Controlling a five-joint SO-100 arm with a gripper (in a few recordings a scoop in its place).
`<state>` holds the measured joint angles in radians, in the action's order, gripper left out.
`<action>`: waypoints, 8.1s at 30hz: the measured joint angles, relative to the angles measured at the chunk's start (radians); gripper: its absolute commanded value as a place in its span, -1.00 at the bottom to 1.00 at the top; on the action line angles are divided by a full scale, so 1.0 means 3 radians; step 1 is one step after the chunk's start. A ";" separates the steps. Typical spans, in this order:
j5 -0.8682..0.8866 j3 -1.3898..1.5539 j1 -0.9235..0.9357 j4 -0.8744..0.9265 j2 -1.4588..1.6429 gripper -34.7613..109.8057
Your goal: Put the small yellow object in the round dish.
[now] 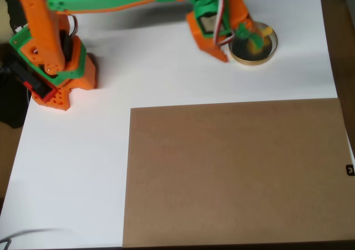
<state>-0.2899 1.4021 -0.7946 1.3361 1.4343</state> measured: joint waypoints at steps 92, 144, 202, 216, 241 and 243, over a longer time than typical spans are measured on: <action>0.0752 0.4837 0.4945 -0.1084 0.5456 -0.24; 0.0895 0.5256 0.5047 -0.0900 0.6202 -0.52; 0.0895 0.5256 0.5047 -0.0900 0.6202 -0.52; 0.0895 0.5256 0.5047 -0.0900 0.6202 -0.52; 0.0895 0.5256 0.5047 -0.0900 0.6202 -0.52; 0.0895 0.5256 0.5047 -0.0900 0.6202 -0.52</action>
<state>-0.0215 2.9790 0.7194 1.0661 3.2950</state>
